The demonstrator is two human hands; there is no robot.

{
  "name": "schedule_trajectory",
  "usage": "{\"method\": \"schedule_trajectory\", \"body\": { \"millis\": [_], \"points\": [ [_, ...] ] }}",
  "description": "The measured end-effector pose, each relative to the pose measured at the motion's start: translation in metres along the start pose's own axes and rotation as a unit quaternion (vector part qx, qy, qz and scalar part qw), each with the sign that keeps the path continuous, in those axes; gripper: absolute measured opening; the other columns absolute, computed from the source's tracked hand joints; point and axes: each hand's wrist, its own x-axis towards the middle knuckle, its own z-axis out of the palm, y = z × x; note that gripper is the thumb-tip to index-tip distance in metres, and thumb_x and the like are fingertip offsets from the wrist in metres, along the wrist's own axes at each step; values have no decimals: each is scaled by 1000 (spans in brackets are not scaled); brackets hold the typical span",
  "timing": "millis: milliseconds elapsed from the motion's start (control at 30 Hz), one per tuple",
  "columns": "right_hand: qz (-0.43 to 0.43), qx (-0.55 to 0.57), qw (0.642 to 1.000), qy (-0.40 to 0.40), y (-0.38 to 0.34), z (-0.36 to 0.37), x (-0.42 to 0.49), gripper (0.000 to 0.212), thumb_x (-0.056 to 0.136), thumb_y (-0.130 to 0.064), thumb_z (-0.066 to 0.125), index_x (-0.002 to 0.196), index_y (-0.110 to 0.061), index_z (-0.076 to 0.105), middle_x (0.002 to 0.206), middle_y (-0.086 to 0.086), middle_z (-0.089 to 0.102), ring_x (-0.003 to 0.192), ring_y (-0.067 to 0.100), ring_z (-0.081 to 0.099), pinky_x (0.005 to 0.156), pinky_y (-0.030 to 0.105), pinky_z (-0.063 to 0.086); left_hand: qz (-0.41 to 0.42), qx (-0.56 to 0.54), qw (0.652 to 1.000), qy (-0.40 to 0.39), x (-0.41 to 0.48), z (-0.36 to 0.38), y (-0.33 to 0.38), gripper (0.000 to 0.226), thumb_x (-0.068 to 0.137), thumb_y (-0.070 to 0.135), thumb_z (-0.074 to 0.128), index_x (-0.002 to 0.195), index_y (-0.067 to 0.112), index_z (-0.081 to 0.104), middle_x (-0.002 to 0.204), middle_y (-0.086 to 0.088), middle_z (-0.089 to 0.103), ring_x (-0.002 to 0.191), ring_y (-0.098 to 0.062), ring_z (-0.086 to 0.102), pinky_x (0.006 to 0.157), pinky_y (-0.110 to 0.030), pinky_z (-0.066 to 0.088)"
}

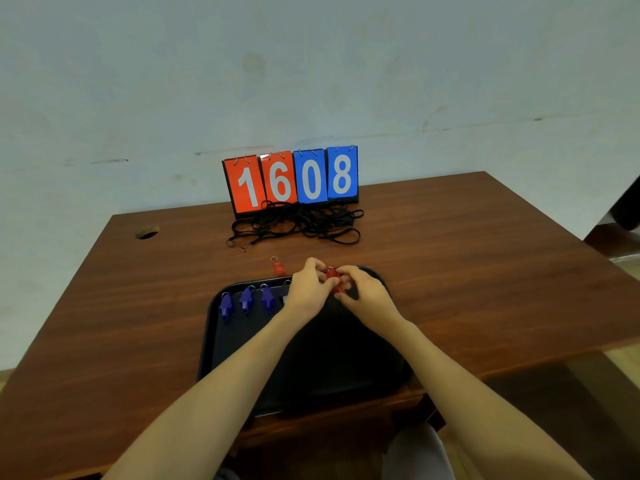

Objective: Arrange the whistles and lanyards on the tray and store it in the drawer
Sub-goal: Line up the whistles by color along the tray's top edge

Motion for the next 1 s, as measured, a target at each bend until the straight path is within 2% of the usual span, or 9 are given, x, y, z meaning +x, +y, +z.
{"method": "schedule_trajectory", "body": {
  "millis": [67, 100, 200, 300, 400, 667, 867, 1000],
  "points": [
    [18, -24, 999, 35, 4, -2, 2, 39, 87, -22, 63, 125, -22, 52, 103, -11, 57, 96, 6, 55, 78, 19, 43, 14, 50, 999, 4, 4, -3, -3, 40, 91, 29, 59, 124, 12, 47, 114, -5, 63, 102, -19, 59, 90, -34, 49],
    [24, -48, 997, 53, 7, -5, 3, 39, 87, -24, 63, 124, -22, 52, 103, -10, 57, 98, 10, 56, 79, 23, 45, 28, 112, 993, 24, 8, -7, -7, 40, 92, 30, 56, 127, 12, 48, 119, -4, 60, 108, -19, 56, 93, -35, 47],
    [38, -161, 984, 63, 19, -11, 9, 45, 88, -30, 62, 130, -21, 48, 112, -3, 62, 106, 18, 55, 90, 33, 46, 52, 352, 932, 68, 22, -29, -29, 38, 95, 27, 49, 128, 10, 52, 136, -7, 47, 130, -25, 36, 105, -39, 32],
    [38, -247, 967, 43, 31, -14, 10, 44, 92, -32, 56, 133, -20, 46, 117, 0, 61, 110, 22, 53, 95, 35, 40, 6, 449, 892, 46, 37, -50, -47, 41, 93, 23, 48, 131, 9, 49, 143, -13, 37, 137, -32, 22, 110, -44, 22],
    [30, -279, 959, 30, 40, -12, 10, 40, 94, -32, 53, 132, -22, 49, 122, -1, 59, 115, 21, 50, 100, 34, 34, -6, 457, 889, 27, 51, -59, -53, 42, 95, 25, 44, 135, 12, 44, 140, -14, 41, 134, -33, 27, 110, -45, 23],
    [41, -280, 959, -10, 45, -5, 17, 42, 95, -36, 51, 136, -29, 46, 129, -6, 56, 124, 17, 45, 111, 37, 25, -55, 424, 903, -32, 77, -61, -60, 38, 99, 35, 37, 133, 21, 47, 133, -14, 51, 126, -34, 40, 107, -48, 25],
    [35, -278, 960, -18, 47, -5, 20, 44, 94, -39, 51, 136, -29, 47, 129, -6, 56, 126, 16, 44, 113, 38, 20, -57, 400, 915, -25, 88, -60, -63, 37, 99, 35, 37, 128, 20, 53, 129, -14, 54, 122, -34, 45, 105, -47, 27],
    [29, -273, 962, -18, 51, -4, 18, 44, 94, -41, 51, 136, -29, 47, 130, -7, 56, 127, 15, 44, 115, 39, 17, -55, 397, 916, -28, 90, -56, -61, 42, 97, 44, 40, 129, 19, 51, 129, -13, 53, 122, -34, 46, 103, -47, 29]
  ]
}}
